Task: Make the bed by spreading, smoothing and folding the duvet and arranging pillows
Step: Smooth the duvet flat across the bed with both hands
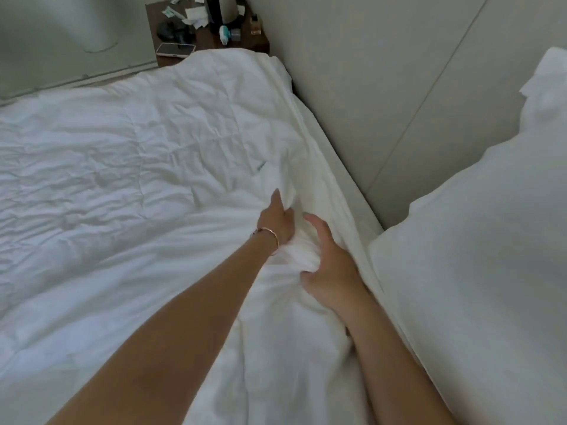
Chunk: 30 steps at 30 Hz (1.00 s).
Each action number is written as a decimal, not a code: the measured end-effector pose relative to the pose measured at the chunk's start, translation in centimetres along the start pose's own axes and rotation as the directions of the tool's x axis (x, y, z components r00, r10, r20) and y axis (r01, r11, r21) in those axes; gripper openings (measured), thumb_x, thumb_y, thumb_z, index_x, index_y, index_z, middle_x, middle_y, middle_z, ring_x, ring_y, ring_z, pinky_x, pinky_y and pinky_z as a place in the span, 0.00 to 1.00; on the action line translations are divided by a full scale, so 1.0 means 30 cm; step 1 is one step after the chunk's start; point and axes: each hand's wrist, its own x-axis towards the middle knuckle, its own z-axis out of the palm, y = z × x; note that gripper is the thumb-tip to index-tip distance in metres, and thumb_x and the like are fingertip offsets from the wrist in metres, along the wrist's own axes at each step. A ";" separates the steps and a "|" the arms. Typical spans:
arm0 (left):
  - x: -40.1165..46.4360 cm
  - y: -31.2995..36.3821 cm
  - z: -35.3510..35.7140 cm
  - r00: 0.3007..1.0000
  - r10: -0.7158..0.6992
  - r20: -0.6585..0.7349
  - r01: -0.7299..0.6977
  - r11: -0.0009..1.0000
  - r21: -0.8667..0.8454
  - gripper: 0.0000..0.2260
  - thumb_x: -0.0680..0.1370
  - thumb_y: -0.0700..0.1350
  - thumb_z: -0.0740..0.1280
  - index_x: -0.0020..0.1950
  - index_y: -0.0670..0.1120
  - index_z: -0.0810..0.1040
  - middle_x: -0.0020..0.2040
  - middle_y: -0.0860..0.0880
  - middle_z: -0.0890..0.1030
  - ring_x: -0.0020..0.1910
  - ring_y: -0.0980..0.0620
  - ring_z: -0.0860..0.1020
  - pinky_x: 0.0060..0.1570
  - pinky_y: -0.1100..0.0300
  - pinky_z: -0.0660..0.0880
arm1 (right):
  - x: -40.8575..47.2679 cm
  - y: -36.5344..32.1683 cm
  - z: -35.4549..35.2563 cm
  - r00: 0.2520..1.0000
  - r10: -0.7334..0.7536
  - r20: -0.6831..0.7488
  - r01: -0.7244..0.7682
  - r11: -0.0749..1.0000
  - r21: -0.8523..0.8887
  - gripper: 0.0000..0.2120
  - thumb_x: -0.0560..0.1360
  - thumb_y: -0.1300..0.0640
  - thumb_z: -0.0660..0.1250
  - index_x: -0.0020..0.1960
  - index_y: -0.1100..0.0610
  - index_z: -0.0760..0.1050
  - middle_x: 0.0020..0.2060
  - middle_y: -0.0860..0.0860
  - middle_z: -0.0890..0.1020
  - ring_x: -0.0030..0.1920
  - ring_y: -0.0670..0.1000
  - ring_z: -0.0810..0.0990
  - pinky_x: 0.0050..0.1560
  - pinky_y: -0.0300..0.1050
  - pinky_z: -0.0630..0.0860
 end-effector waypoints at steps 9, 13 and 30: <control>0.079 0.111 0.187 0.851 0.188 0.491 -0.251 0.966 0.066 0.32 0.81 0.57 0.55 0.78 0.52 0.40 0.79 0.44 0.50 0.76 0.45 0.54 0.73 0.45 0.55 | 0.087 0.049 -0.106 0.935 0.294 -0.200 -0.349 0.869 -0.352 0.30 0.74 0.50 0.68 0.72 0.54 0.62 0.62 0.59 0.71 0.61 0.60 0.73 0.51 0.47 0.70; -0.046 -0.055 0.198 0.980 0.113 0.162 -0.051 0.937 -0.346 0.19 0.82 0.47 0.57 0.72 0.45 0.68 0.70 0.46 0.70 0.65 0.49 0.71 0.68 0.57 0.65 | 0.118 0.090 -0.100 0.944 0.261 -0.202 -0.318 0.883 -0.345 0.32 0.72 0.49 0.70 0.72 0.55 0.63 0.63 0.58 0.73 0.63 0.60 0.73 0.56 0.48 0.71; -0.873 -0.345 -0.002 0.918 0.213 0.335 -0.199 0.977 -0.078 0.27 0.78 0.65 0.54 0.76 0.64 0.52 0.78 0.54 0.54 0.77 0.54 0.49 0.75 0.45 0.46 | -0.766 -0.034 0.029 0.967 0.217 -0.133 -0.254 0.767 -0.590 0.46 0.72 0.40 0.68 0.74 0.32 0.37 0.60 0.52 0.69 0.49 0.53 0.75 0.46 0.47 0.73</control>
